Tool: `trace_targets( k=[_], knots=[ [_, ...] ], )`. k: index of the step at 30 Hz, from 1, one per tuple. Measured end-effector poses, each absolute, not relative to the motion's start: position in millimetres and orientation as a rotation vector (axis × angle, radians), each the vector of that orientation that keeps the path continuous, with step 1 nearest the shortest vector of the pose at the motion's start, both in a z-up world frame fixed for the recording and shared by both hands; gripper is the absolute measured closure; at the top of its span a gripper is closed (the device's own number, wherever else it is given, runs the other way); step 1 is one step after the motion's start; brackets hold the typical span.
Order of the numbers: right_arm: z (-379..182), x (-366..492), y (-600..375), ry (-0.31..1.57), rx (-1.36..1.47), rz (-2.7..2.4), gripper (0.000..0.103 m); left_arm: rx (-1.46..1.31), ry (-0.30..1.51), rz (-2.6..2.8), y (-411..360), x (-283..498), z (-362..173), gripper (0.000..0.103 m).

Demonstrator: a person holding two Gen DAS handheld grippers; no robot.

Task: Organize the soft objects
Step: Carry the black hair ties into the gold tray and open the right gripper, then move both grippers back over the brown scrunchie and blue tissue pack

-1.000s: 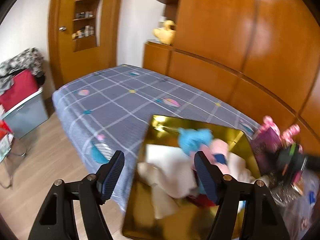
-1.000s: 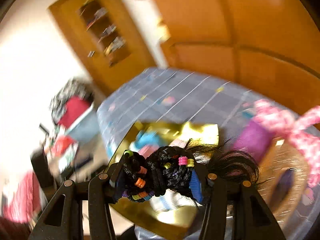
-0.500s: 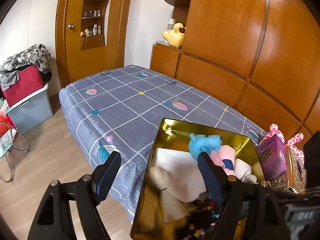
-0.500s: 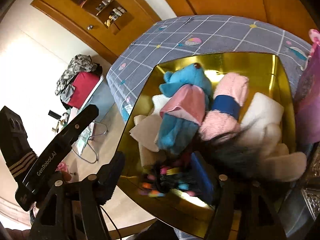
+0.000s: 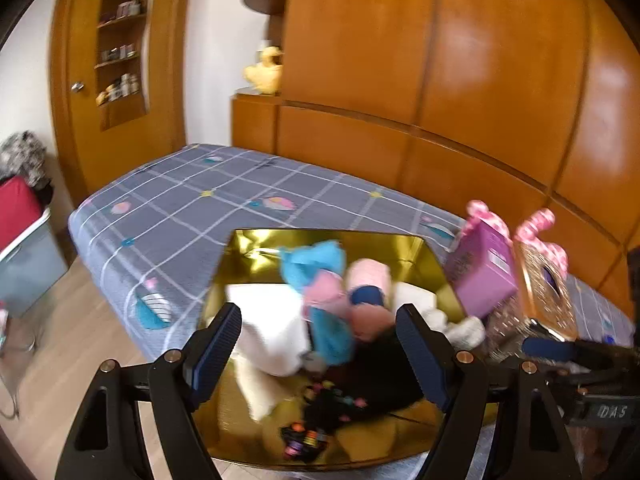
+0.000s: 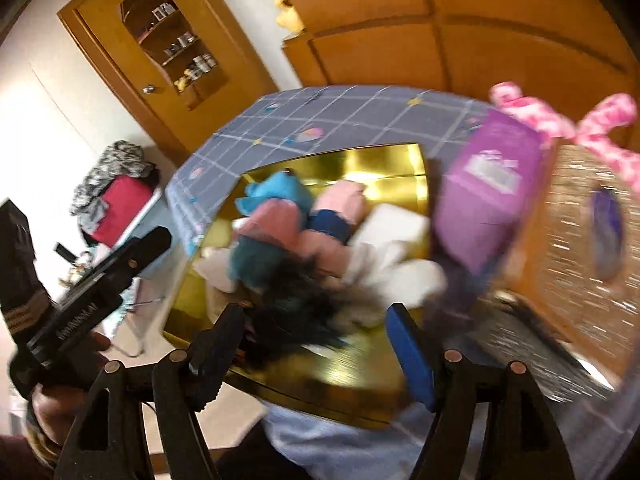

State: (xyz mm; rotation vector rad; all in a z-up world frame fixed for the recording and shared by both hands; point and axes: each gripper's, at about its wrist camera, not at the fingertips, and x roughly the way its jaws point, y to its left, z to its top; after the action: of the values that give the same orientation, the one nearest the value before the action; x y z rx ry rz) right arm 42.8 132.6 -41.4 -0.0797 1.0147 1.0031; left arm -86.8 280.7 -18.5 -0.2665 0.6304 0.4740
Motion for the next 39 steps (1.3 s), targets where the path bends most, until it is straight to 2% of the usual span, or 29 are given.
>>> trace_targets(
  k=[8,21,31,39],
  knots=[
    [-35.7,48.3,56.8,0.936,-0.13,0.832,0.029,-0.189,0.664,0.332,230.6,-75.1,-22.8,0.023],
    [-37.2,92.5,-93.9,0.929,0.002,0.503,0.029,-0.044,0.713,0.086,143.9,-49.0,-23.3,0.023],
    [-30.3,101.9,-235.2,0.89,0.21,0.213,0.029,0.083,0.75,-0.19,50.6,-3.7,-25.5,0.023],
    [-33.1,79.2,-328.0,0.863,0.372,0.008,0.029,0.179,0.809,-0.439,-47.2,35.5,-49.4,0.023]
  ],
)
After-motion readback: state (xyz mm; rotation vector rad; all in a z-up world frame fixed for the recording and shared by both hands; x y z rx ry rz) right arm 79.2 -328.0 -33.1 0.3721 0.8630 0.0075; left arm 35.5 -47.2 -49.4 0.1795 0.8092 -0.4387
